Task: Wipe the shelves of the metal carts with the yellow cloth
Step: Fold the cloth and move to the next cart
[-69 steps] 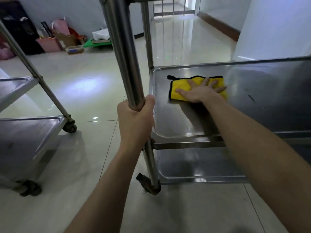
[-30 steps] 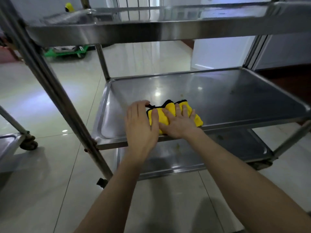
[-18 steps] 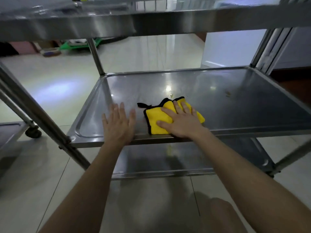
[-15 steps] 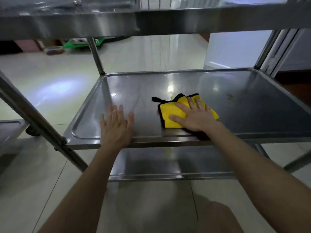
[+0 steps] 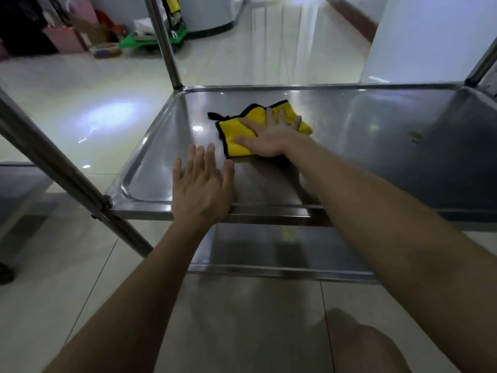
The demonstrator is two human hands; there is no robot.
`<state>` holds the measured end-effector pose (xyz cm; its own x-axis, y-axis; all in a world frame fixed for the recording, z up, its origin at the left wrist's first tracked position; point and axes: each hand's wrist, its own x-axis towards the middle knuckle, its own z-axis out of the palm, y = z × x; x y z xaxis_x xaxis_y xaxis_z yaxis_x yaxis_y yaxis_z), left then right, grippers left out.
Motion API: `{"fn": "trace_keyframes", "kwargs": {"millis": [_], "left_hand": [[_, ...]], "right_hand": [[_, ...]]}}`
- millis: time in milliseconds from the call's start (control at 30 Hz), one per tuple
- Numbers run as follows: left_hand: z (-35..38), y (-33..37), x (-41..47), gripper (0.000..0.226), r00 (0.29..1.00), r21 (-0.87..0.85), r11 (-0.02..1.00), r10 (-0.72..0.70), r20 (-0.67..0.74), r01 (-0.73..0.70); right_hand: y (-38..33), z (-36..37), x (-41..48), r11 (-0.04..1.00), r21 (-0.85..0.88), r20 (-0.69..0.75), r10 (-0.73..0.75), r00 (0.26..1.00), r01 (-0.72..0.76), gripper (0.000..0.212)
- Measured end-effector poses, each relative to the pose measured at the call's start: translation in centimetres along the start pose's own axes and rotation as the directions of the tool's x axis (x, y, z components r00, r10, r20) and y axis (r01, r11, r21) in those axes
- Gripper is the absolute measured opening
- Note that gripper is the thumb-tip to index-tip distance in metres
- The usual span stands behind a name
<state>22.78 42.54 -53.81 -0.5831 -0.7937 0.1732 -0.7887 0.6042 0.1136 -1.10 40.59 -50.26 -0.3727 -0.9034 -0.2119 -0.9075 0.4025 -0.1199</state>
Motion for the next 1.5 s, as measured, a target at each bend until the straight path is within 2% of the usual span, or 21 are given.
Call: {"fn": "trace_keyframes", "kwargs": {"millis": [100,200,333,433,533,667,833,933,1067,1167,1300,1367,1500], "left_hand": [[-0.7,0.4,0.0,0.072,0.996,-0.166,0.984,-0.075,-0.051,0.065],[-0.8,0.5,-0.2,0.075,0.994,-0.224,0.973,-0.07,-0.08,0.051],[-0.6,0.6,-0.8,0.083,0.989,-0.295,0.954,-0.097,-0.112,0.06],[-0.1,1.1,-0.9,0.076,0.979,-0.298,0.953,-0.108,-0.175,0.051],[0.0,1.2,-0.7,0.077,0.973,-0.32,0.946,-0.12,-0.198,0.051],[-0.1,0.7,-0.4,0.079,0.971,-0.327,0.943,-0.126,-0.203,0.054],[-0.9,0.7,-0.8,0.079,0.975,-0.336,0.941,-0.115,-0.189,0.045],[-1.3,0.7,-1.0,0.075,0.977,-0.31,0.95,-0.099,-0.187,0.037],[-1.8,0.8,-0.8,0.079,0.987,-0.29,0.956,-0.079,-0.137,0.036],[-1.8,1.7,-0.5,0.079,0.997,-0.127,0.992,0.005,-0.073,-0.014],[-1.6,10.8,-0.2,0.064,0.984,-0.273,0.948,0.141,-0.105,-0.165],[-1.2,15.3,0.1,0.061,0.977,-0.292,0.933,0.187,-0.105,-0.21],[-0.4,17.3,0.2,0.064,0.989,-0.232,0.962,0.15,-0.003,-0.147]], "right_hand": [[0.1,2.1,-6.1,0.99,-0.026,-0.044,-0.137,0.99,0.136,0.076],[2.6,3.5,-12.5,0.971,-0.055,-0.049,-0.237,0.97,0.235,0.068],[8.8,2.2,-17.4,0.979,0.001,0.054,-0.203,0.978,0.203,0.067],[9.1,2.5,-17.0,0.994,-0.018,0.044,-0.107,0.993,0.108,0.072],[2.9,3.7,-13.5,0.998,-0.036,-0.034,-0.05,0.998,0.049,0.087],[-3.5,4.1,-10.3,0.981,-0.078,-0.063,-0.181,0.982,0.176,0.078],[1.1,4.2,-12.7,0.979,-0.024,-0.062,-0.205,0.977,0.204,0.072],[8.1,3.8,-15.8,0.993,0.008,-0.027,-0.115,0.993,0.116,0.084],[20.2,2.8,-21.6,0.981,0.082,-0.014,0.178,0.984,-0.177,0.119],[23.5,3.3,-23.5,0.939,0.121,-0.06,0.33,0.942,-0.322,0.123],[22.2,4.0,-23.2,0.932,0.124,-0.102,0.354,0.93,-0.341,0.113],[21.9,4.0,-23.4,0.935,0.144,-0.112,0.34,0.934,-0.324,0.11],[22.1,4.4,-23.8,0.942,0.147,-0.106,0.319,0.942,-0.302,0.112]]}}
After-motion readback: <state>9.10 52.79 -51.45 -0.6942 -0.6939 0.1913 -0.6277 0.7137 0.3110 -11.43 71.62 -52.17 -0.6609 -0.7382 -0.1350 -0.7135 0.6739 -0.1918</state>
